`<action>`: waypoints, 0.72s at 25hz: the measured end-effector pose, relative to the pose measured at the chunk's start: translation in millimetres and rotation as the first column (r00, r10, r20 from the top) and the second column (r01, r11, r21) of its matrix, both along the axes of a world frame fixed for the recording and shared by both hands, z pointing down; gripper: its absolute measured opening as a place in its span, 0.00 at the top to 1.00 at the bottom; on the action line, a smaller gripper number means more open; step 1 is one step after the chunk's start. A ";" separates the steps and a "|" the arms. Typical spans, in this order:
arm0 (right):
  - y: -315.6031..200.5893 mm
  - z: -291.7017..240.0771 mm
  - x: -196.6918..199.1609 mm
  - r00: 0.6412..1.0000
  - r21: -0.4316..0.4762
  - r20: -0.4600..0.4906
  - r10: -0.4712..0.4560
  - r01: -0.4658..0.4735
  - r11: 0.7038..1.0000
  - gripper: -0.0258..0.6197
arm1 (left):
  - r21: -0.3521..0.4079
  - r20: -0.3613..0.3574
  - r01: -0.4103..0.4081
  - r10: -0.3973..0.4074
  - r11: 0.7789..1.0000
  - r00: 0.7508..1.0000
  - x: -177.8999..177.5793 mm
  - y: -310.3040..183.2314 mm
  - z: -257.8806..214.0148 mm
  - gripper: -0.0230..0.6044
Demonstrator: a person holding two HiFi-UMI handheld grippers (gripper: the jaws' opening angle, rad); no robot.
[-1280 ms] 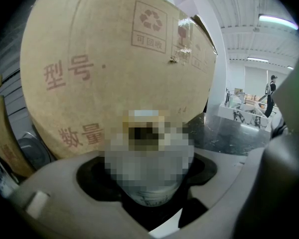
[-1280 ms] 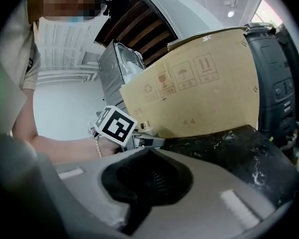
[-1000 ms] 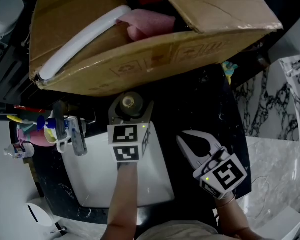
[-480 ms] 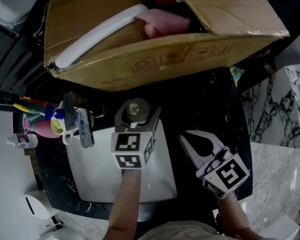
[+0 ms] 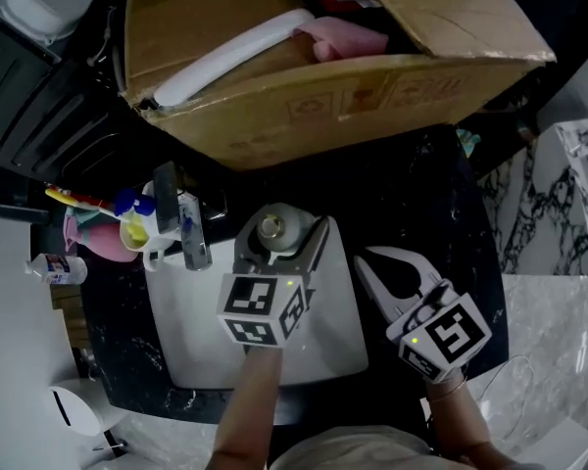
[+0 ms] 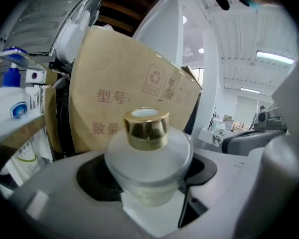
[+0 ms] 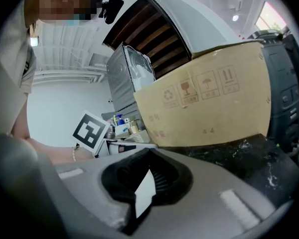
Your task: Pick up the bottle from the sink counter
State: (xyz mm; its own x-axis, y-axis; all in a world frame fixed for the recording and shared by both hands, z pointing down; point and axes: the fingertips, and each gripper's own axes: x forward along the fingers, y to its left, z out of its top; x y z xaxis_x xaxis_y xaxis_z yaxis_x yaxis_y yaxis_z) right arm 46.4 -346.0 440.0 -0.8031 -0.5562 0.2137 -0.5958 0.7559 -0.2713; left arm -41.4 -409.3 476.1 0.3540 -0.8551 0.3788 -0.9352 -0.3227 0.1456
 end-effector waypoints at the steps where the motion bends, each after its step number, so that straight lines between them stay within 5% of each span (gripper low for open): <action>1: 3.5 -3.8 -1.6 1.000 0.006 -0.002 0.009 -0.009 1.000 0.96 | 0.013 -0.017 -0.012 0.013 1.000 1.000 0.5 5.6 -5.5 0.41; 18: 77.4 -63.2 -24.6 0.995 0.141 -0.069 0.073 -0.062 0.988 0.96 | 0.112 -0.122 -0.120 0.134 0.986 0.983 -4.0 93.6 -76.2 0.41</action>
State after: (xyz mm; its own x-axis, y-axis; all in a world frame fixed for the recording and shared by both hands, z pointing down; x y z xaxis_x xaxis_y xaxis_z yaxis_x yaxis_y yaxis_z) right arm 21.8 -268.6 376.9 -0.7476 -0.6370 0.1882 -0.6612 0.7406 -0.1197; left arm -45.4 -315.6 400.0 0.5024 -0.8322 0.2345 -0.8612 -0.4576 0.2212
